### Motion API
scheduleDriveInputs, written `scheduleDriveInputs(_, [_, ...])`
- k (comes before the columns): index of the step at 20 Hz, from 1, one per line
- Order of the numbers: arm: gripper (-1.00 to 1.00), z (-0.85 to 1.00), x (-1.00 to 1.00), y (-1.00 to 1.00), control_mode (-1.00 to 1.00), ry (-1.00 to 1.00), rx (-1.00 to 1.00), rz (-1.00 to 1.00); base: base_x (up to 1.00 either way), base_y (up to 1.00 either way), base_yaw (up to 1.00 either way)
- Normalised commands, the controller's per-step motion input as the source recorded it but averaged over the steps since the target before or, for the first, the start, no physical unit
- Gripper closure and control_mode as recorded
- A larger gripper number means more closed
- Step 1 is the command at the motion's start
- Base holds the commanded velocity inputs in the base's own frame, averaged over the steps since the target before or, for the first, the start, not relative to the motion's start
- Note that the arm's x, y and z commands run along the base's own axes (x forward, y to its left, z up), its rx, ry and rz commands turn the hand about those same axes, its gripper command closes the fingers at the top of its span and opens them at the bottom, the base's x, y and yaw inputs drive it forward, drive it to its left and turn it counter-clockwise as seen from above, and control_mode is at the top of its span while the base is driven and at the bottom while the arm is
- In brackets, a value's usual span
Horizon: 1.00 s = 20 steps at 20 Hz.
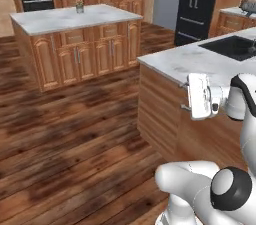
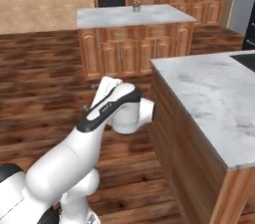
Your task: Retrieve the wine glasses from the counter and place one next to each plate.
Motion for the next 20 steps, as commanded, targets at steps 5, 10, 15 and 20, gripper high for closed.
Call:
scheduleDriveInputs(5, [-1.00,0.00,0.00,0.00,1.00,0.00,0.00,0.00,0.99,1.00,-0.45])
scheduleDriveInputs(10, [-1.00,0.00,0.00,0.00,1.00,0.00,0.00,0.00,1.00,1.00,-0.46])
scheduleDriveInputs(15, [-1.00,0.00,0.00,0.00,1.00,0.00,0.00,0.00,1.00,1.00,-0.44])
scheduleDriveInputs(20, [-1.00,0.00,0.00,0.00,1.00,0.00,0.00,0.00,1.00,1.00,-0.43])
